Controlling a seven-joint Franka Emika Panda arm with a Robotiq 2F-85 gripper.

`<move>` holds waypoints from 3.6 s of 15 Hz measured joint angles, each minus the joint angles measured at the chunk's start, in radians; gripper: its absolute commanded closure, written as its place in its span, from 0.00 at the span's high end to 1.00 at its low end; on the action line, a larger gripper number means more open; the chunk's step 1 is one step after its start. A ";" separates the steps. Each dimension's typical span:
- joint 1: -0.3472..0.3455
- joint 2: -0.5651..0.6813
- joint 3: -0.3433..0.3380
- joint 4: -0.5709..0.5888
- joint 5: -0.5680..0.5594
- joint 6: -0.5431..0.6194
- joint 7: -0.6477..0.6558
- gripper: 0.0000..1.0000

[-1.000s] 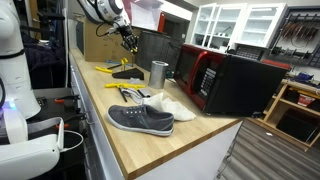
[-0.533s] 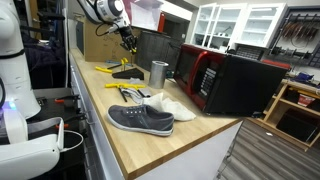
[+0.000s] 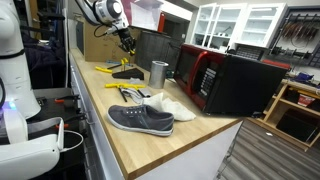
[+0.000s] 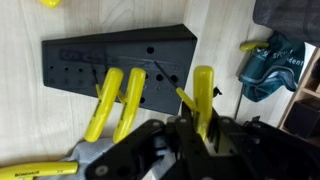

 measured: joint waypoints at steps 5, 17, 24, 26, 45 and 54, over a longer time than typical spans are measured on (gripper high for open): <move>-0.001 0.000 -0.003 -0.013 0.000 0.000 -0.002 0.16; -0.002 0.003 -0.002 -0.012 -0.029 -0.006 -0.007 0.04; -0.008 0.003 -0.004 -0.017 -0.042 -0.018 -0.001 0.04; -0.015 0.004 -0.004 -0.019 -0.042 -0.019 0.000 0.04; -0.027 0.048 0.001 -0.021 -0.017 -0.023 0.005 0.04; -0.027 0.042 0.005 -0.021 -0.006 -0.026 0.012 0.04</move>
